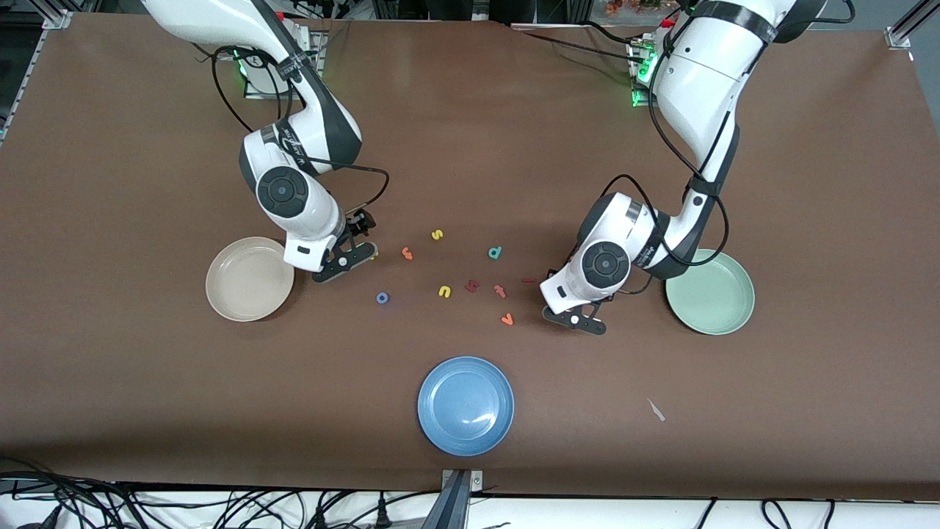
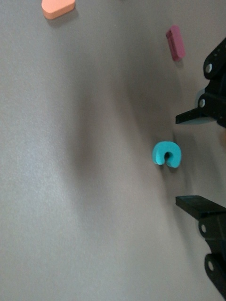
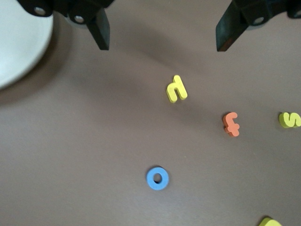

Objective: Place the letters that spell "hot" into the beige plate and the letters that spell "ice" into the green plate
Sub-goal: 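Grasp the teal c with the left gripper while the right gripper grasps yellow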

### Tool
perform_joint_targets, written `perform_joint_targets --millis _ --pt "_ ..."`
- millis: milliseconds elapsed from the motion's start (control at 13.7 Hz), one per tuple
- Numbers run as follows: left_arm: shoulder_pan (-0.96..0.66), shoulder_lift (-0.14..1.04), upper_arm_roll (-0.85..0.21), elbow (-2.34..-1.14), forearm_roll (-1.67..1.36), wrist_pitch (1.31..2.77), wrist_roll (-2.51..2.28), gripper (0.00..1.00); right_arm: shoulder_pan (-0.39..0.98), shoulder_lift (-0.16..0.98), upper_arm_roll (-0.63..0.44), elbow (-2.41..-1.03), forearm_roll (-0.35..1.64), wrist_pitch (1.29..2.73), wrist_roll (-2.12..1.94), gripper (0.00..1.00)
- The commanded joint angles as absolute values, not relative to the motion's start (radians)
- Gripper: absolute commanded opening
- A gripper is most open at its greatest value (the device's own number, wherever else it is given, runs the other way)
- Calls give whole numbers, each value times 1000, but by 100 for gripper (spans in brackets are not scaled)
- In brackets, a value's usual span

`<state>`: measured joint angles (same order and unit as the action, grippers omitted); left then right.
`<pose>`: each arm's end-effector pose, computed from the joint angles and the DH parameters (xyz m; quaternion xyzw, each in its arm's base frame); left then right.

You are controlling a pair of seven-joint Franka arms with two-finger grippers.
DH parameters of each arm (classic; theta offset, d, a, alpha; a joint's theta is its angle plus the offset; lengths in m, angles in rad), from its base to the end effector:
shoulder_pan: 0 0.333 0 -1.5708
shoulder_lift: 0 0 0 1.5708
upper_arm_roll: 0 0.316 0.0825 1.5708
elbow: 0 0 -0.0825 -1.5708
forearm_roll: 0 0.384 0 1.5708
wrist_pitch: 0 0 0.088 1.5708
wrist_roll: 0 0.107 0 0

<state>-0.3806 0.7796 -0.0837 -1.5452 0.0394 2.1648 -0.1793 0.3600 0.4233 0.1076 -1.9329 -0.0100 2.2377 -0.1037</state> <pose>0.6186 -0.2997 0.1788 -0.9863 0.1441 0.0791 0.0107 0.5456 0.2724 0.2588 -0.9577 -0.2812 0.0604 0.0078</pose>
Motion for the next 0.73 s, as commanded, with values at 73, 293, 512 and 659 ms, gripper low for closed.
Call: perform_joint_targets --millis 73,293,512,659 --pt "-403 805 -83 -1546 80 2235 -202 66 359 475 141 -1974 -20 2377 -192 100" --pt "-405 804 -83 -1542 81 2235 -201 51 359 514 153 -1979 -34 2427 -199 100" --pt "-406 799 -83 -1545 81 2224 -199 45 373 534 153 -2025 -49 2537 -233 100" --pt "-405 796 -83 -1546 81 2221 -193 35 373 540 152 -2029 -49 2556 -271 100"
